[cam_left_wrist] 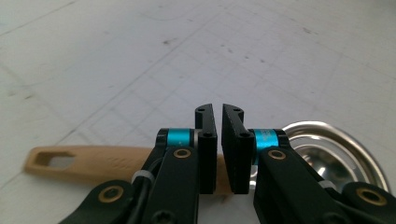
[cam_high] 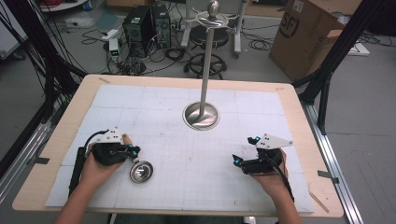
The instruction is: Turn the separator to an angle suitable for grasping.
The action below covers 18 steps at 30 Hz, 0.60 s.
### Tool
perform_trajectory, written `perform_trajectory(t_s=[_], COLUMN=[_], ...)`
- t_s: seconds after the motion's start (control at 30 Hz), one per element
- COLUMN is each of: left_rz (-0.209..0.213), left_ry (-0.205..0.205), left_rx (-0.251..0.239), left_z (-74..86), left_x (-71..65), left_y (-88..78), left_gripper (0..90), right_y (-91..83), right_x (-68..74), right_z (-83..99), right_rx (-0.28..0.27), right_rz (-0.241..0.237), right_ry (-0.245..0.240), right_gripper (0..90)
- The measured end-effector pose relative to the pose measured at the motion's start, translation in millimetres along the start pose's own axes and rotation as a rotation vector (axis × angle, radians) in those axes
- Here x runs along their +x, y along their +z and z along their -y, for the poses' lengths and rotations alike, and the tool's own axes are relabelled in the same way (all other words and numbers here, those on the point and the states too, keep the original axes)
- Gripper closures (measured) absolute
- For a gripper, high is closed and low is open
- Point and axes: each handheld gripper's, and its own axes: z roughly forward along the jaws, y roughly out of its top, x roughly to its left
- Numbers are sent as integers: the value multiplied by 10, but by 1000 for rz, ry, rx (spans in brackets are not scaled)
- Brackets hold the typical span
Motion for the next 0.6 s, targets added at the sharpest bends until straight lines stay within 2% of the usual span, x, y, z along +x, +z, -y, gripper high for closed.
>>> perform_trajectory(t_s=[0.17,0.2,0.23,0.3,0.43,0.53,0.6], left_rz=[-87,-120,-120,-155,-170,-175,-170], left_ry=[-74,-96,-96,-113,-109,-113,-121], left_rx=[-29,-26,-26,-2,13,37,40], left_z=[93,142,142,193,198,193,191], left_x=[171,237,237,301,316,335,337], left_y=[-199,-251,-251,-257,-213,-112,-84], left_gripper=[864,879,886,892,896,897,897], right_y=[-1,3,5,11,12,4,2], right_x=[-6,-2,-1,1,2,-7,-10], right_z=[1,0,0,-2,-2,-2,-2], right_rx=[-1,0,1,0,4,-2,-4], right_rz=[1,0,0,-1,0,-1,3], right_ry=[-2,-1,-3,-6,-7,-2,-1], right_gripper=[107,108,107,107,107,108,107])
